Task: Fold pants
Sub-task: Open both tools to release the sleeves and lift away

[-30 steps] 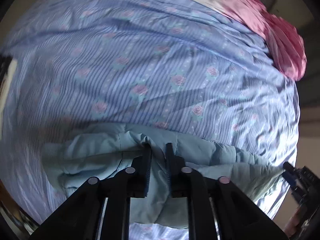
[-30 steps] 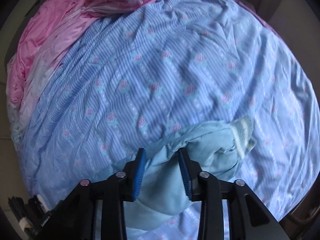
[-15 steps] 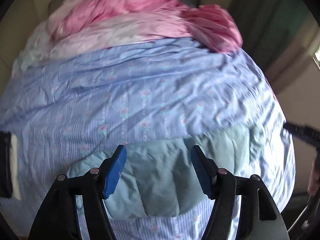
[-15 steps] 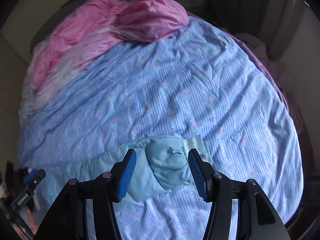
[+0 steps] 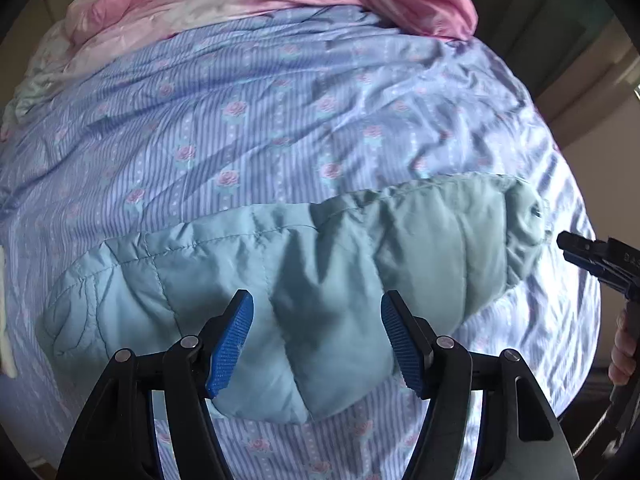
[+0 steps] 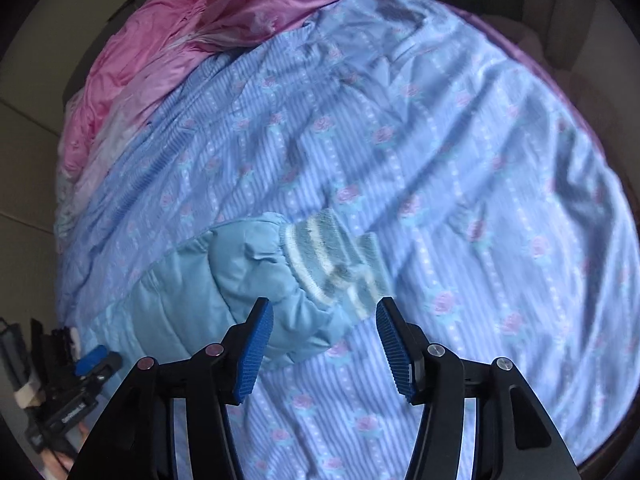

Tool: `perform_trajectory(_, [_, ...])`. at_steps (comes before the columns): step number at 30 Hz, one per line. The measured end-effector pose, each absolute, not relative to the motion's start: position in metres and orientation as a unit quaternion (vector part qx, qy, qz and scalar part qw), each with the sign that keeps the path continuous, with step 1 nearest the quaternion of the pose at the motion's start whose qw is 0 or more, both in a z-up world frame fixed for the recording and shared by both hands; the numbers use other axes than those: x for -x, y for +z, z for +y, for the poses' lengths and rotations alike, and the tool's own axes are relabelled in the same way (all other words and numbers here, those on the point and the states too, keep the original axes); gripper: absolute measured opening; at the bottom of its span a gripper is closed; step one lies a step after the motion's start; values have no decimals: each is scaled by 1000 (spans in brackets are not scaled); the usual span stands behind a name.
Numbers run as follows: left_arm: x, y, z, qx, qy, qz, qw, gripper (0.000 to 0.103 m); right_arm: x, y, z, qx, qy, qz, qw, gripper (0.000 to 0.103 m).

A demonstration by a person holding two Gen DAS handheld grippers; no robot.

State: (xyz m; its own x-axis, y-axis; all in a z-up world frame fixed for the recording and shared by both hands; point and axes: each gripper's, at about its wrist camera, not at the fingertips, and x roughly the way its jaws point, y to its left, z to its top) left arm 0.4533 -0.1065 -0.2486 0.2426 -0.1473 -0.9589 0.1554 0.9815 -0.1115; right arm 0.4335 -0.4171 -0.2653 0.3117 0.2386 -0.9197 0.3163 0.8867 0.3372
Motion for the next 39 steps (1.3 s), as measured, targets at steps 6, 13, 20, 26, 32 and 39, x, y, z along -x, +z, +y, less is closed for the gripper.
perform_trajectory(6, [-464, -259, -97, -1, -63, 615, 786, 65, -447, -300, -406, -264, -10, 616, 743, 56])
perform_trajectory(13, [-471, -272, -95, -11, -45, 627, 777, 65, -449, -310, -406, -301, -10, 600, 741, 24])
perform_trajectory(20, [-482, -287, -107, -4, -43, 642, 766, 66, -427, -295, -415, -295, -43, 599, 743, 23])
perform_trajectory(26, [-484, -292, -110, -7, -38, 650, 759, 67, -430, -307, -418, -284, -66, 615, 733, 36])
perform_trajectory(32, [-457, -229, -97, -7, -83, 578, 812, 69, -408, -239, -389, -169, -116, 561, 802, 54])
perform_trajectory(39, [-408, -187, 8, 7, -58, 530, 846, 74, -396, -195, -283, -107, 19, 541, 834, 55])
